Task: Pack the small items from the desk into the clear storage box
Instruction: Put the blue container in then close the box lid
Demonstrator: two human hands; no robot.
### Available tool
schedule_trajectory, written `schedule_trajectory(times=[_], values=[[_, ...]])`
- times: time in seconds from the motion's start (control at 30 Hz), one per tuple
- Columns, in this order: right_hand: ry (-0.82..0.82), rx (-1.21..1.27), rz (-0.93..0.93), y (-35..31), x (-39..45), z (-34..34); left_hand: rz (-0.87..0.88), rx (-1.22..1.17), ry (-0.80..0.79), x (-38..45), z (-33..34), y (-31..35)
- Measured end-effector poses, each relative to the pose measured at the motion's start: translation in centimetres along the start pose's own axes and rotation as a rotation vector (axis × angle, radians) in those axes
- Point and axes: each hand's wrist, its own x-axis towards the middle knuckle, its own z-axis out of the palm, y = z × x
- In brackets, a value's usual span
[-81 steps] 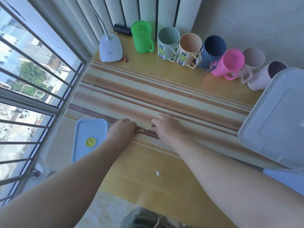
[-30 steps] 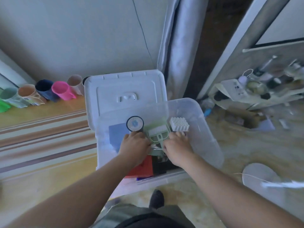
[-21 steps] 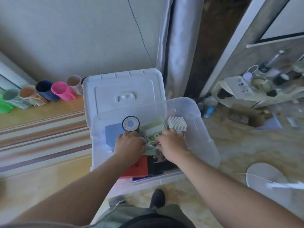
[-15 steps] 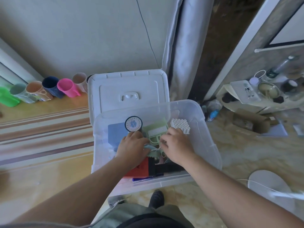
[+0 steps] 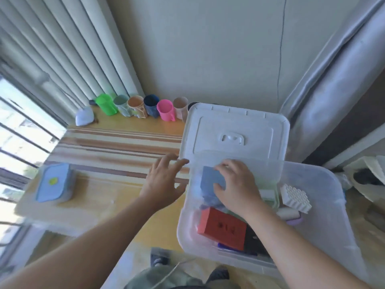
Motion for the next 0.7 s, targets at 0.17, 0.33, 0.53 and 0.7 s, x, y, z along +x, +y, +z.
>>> schedule_trajectory(times=[0.17, 0.33, 0.53, 0.7], values=[[-0.099, -0.003, -0.155, -8.8, 5.7, 4.5, -0.244, 0.033, 0.081, -1.9, -4.8, -11.3], [-0.213, -0.033, -0.268, -19.2, 10.5, 11.5, -0.478, 0.017, 0.089, -5.1, -7.2, -23.3], [-0.443, -0.078, -0.361, -32.2, 16.3, 21.1, -0.742, 0.032, -0.084, -8.6, -8.7, -39.1], [-0.597, -0.123, -0.372, -38.4, 19.0, 26.6, -1.007, -0.076, -0.23, -10.0, -6.7, -46.4]])
